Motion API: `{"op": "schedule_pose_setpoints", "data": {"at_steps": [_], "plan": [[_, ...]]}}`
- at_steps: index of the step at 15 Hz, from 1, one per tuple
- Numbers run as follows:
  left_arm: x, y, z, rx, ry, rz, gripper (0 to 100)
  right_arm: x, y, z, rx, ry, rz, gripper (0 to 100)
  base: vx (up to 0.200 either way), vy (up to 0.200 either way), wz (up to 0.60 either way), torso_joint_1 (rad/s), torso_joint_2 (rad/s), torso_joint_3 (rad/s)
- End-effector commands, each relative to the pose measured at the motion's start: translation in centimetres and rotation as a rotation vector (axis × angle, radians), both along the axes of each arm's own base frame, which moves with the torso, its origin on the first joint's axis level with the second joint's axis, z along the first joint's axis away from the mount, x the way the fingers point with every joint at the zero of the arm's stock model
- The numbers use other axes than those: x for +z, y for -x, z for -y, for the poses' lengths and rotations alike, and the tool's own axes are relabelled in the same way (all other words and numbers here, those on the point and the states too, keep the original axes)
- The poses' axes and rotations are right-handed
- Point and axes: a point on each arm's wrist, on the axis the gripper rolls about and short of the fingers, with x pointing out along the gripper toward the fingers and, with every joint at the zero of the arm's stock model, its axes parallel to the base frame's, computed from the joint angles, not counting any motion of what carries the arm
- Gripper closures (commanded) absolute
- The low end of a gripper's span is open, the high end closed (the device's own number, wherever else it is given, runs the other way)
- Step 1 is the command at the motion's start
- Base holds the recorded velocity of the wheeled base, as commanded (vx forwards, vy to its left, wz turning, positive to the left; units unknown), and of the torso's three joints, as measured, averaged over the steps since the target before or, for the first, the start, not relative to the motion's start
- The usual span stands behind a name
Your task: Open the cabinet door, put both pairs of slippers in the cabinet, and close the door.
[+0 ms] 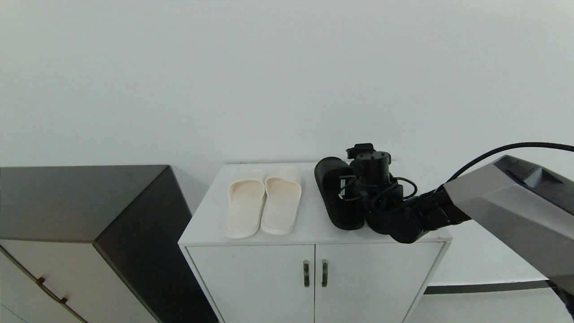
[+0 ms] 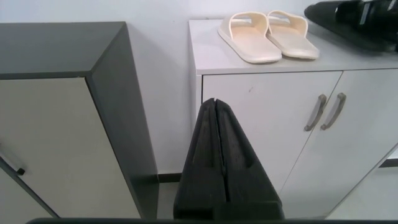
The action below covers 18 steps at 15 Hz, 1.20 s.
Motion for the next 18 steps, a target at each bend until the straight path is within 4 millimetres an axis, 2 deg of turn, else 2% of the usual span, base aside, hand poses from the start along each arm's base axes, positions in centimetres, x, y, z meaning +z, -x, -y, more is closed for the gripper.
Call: {"op": "schedule_pose_setpoints", "data": {"at_steps": [1, 5, 10, 12, 17, 18], "plan": [[0.0, 0.0, 0.0, 0.000, 0.000, -0.001, 100, 3.8, 3.1, 0.1, 0.043, -0.032, 0.044, 100, 0.000, 0.000, 0.00, 0.000, 0.00, 0.000], [0.0, 0.0, 0.0, 0.000, 0.000, -0.001, 100, 5.5, 9.5, 0.8, 0.216, -0.028, 0.004, 100, 0.000, 0.000, 0.00, 0.000, 0.00, 0.000], [0.0, 0.0, 0.0, 0.000, -0.001, 0.000, 100, 5.8, 15.9, 2.4, 0.310, -0.009, -0.041, 100, 0.000, 0.000, 0.00, 0.000, 0.00, 0.000], [0.0, 0.0, 0.0, -0.001, -0.001, 0.000, 100, 5.2, 17.0, 2.5, 0.328, -0.009, -0.072, 100, 0.000, 0.000, 0.00, 0.000, 0.00, 0.000], [0.0, 0.0, 0.0, -0.001, 0.000, -0.001, 100, 4.7, 17.1, 2.6, 0.328, 0.003, -0.094, 100, 0.000, 0.000, 0.00, 0.000, 0.00, 0.000], [0.0, 0.0, 0.0, -0.001, 0.000, -0.001, 100, 4.7, 17.2, 2.6, 0.333, 0.004, -0.094, 100, -0.200, 0.000, 0.00, 0.002, 0.01, 0.002]]}}
